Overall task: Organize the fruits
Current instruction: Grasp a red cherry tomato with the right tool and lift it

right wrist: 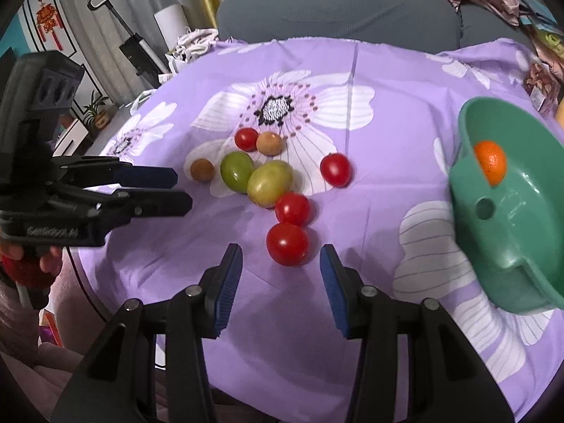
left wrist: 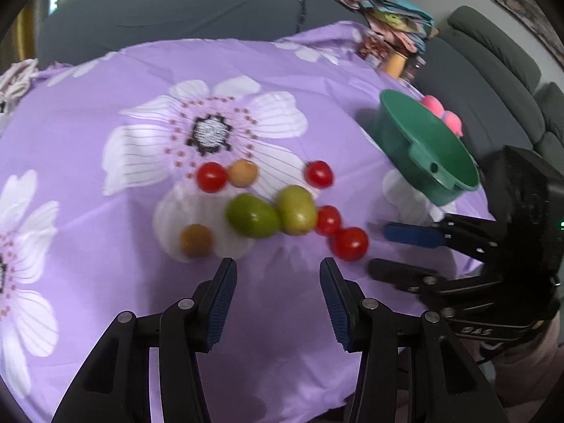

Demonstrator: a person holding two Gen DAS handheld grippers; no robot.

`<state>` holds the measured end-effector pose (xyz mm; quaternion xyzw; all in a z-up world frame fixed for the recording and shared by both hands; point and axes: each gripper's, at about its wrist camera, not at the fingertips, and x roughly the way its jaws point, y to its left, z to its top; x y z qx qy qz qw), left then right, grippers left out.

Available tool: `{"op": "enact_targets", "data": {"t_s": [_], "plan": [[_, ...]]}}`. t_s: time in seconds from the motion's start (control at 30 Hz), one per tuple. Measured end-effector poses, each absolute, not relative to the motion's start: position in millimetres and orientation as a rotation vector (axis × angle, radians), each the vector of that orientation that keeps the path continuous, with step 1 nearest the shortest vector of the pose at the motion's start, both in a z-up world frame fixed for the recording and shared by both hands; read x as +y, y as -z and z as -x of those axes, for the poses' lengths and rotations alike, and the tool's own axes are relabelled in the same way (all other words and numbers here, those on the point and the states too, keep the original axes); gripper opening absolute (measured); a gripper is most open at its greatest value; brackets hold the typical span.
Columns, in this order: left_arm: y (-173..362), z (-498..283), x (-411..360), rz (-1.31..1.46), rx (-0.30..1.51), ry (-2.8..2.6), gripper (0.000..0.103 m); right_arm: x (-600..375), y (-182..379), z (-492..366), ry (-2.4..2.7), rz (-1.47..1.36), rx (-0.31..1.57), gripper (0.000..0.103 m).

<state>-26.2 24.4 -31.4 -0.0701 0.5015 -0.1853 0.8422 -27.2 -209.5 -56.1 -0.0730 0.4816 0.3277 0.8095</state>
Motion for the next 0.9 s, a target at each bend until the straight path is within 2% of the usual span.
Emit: {"op": "enact_targets", "data": {"t_s": [0.3,0.47,0.67,0.9], "plan": [[33.4,22.5,14.7,0.164,1.071,0.443,0.049,-199.7,72.0,15.8,-0.713,0.152,1.047,0.045],[32.2,20.6,10.8,0.125,1.069,0.422,0.049,-197.7,78.2,13.3,-0.709,0.159,1.057,0.031],[33.9,19.8,3.5,0.099,1.079,0.416,0.049,-209.6,74.5,13.1,-0.697,0.131,1.047,0.031],[34.6,17.7,-12.6,0.083,1.092,0.467,0.048,-235.8,40.6,17.8,-0.676,0.106,0.946,0.031]]}}
